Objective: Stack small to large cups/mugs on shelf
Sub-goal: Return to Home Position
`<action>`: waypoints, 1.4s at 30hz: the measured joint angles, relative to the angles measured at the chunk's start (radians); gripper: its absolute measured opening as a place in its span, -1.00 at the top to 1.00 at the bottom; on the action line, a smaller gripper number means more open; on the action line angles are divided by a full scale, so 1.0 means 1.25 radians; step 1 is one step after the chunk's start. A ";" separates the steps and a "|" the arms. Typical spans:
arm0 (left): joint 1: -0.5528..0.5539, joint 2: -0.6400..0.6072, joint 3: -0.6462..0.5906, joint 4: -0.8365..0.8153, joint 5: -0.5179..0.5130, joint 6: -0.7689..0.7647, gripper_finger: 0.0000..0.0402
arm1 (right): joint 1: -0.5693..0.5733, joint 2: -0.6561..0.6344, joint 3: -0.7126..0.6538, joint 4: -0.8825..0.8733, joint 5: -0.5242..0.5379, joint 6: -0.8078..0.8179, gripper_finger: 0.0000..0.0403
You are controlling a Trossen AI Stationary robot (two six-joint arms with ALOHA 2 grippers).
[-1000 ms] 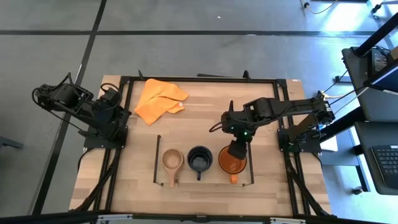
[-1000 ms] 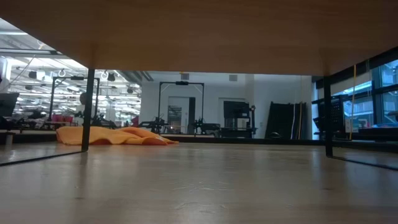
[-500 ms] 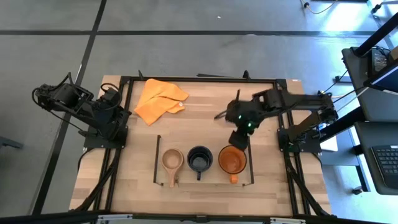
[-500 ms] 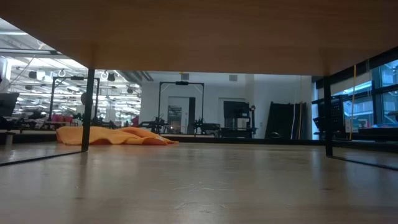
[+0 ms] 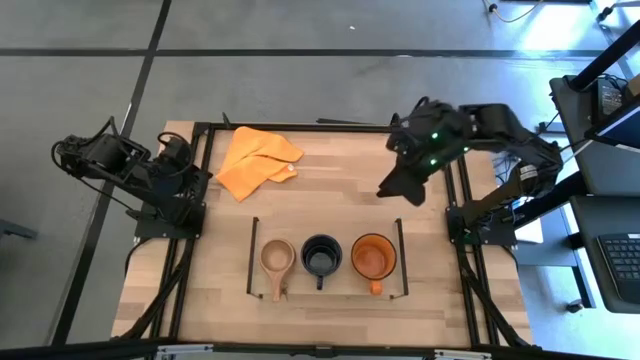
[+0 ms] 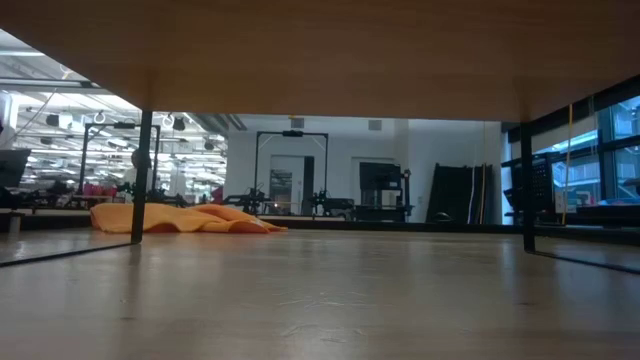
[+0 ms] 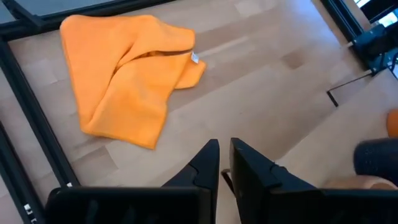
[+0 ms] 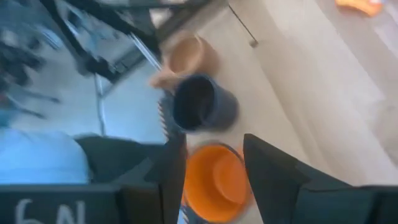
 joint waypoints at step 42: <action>-0.001 -0.374 -0.444 1.218 0.252 0.983 0.84 | -0.095 -0.045 -0.136 0.484 -0.379 -0.242 0.20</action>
